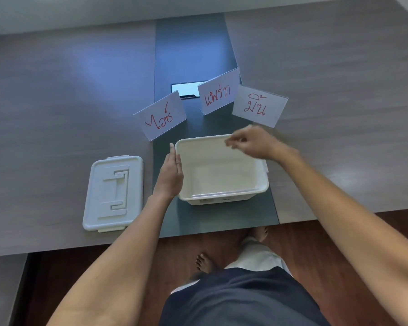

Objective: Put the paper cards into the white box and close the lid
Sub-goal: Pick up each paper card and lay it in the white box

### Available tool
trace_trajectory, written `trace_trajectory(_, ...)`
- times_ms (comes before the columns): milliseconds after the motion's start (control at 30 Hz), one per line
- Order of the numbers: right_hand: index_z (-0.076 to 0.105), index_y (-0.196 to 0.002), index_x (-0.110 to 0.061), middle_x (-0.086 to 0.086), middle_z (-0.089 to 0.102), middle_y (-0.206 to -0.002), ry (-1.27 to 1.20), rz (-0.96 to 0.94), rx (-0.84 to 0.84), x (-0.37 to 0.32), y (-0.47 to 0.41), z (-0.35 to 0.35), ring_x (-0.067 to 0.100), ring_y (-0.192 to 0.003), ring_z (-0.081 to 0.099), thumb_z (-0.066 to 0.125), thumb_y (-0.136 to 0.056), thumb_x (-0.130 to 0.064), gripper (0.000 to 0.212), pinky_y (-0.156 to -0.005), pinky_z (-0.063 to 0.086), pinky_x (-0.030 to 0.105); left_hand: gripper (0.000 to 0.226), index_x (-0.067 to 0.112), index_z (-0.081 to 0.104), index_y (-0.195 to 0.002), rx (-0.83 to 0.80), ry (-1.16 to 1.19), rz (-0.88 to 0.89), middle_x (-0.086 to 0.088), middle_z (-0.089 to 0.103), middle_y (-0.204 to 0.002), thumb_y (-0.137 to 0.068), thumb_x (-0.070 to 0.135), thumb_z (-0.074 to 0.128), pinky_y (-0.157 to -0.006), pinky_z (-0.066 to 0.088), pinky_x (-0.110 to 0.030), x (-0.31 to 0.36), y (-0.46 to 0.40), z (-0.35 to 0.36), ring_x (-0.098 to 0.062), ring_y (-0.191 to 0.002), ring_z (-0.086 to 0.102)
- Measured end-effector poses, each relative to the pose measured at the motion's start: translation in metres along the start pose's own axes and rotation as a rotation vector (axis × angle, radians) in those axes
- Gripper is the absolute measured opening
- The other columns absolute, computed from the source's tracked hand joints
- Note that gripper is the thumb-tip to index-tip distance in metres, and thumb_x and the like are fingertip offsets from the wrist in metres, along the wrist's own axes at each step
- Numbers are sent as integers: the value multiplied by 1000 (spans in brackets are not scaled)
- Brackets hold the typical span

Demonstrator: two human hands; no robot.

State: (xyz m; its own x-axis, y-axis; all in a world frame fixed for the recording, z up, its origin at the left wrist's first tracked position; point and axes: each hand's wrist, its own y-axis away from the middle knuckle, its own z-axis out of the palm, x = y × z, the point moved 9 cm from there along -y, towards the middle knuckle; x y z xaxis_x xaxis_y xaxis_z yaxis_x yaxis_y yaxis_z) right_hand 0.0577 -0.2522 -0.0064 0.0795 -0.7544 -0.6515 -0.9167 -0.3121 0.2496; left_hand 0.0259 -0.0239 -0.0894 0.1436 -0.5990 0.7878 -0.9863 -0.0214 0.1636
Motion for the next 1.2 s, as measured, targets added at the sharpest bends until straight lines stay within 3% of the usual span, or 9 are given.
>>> trace_trajectory(133, 73, -117, -11, -1, 71, -99, -95, 19, 319, 8, -30, -70, 11, -87, 65, 60, -97, -22, 27, -75, 43, 15, 55, 17, 7, -159, -13, -21, -8, -3, 39, -150, -108, 33, 22, -99, 28, -22, -1, 0, 1, -20, -134, 42)
trace_trajectory(233, 71, -119, -10, 5, 73, -111, -44, 108, 436, 35, -58, -102, 15, -91, 65, 55, -98, -22, 29, -72, 46, 14, 55, 18, 7, -159, -16, -14, -15, -1, 39, -150, -108, 35, 21, -99, 29, -23, 0, -1, 1, -20, -134, 42)
trace_trajectory(367, 61, -132, -10, 14, 57, -138, 100, 265, 396, 90, -96, -111, 33, -119, 60, 52, -96, -24, 40, -88, 50, 32, 55, 20, 7, -159, -4, -13, -29, 3, 37, -153, -108, 36, 21, -99, 26, -20, -1, 0, 0, -17, -136, 39)
trace_trajectory(467, 38, -150, -15, 14, 22, -161, 243, 404, 292, 132, -105, -102, 36, -145, 28, 52, -97, -33, 58, -118, 25, 42, 56, 20, 7, -159, -7, -23, -25, 3, 38, -151, -107, 37, 21, -98, 28, -21, -1, 0, 0, -16, -135, 41)
trace_trajectory(533, 22, -155, -17, 13, 13, -163, 304, 462, 234, 155, -105, -96, 35, -149, 16, 52, -97, -39, 70, -121, 14, 45, 55, 20, 7, -159, -11, -33, -24, 2, 40, -149, -108, 36, 21, -97, 29, -21, -2, 0, 1, -16, -132, 43)
trace_trajectory(633, 18, -155, -14, 19, 28, -155, 379, 468, 217, 170, -109, -95, 36, -144, 25, 51, -98, -39, 70, -116, 19, 45, 55, 19, 7, -159, -9, -41, -24, 2, 38, -151, -108, 35, 21, -99, 28, -20, -2, -1, 0, -16, -135, 41)
trace_trajectory(767, 49, -132, -10, 22, 54, -129, 451, 381, 324, 166, -112, -105, 40, -119, 50, 45, -101, -25, 35, -103, 31, 44, 54, 19, 8, -159, -6, -35, -23, 5, 34, -155, -108, 34, 21, -97, 23, -12, 0, 0, -2, -10, -137, 35)
trace_trajectory(867, 59, -120, -7, 20, 62, -123, 339, 405, 365, 163, -106, -108, 42, -108, 59, 46, -100, -15, 25, -87, 49, 43, 54, 19, 9, -159, -7, -31, -22, 5, 33, -156, -108, 34, 22, -96, 22, -11, 3, 1, -2, -10, -137, 35)
trace_trajectory(1200, 69, -106, 2, 23, 70, -113, 266, 348, 473, 135, -80, -112, 40, -101, 66, 52, -98, -14, 25, -74, 50, 36, 55, 20, 8, -159, -17, -42, -18, 4, 33, -156, -107, 36, 21, -100, 26, -20, 2, 1, -1, -15, -139, 37)
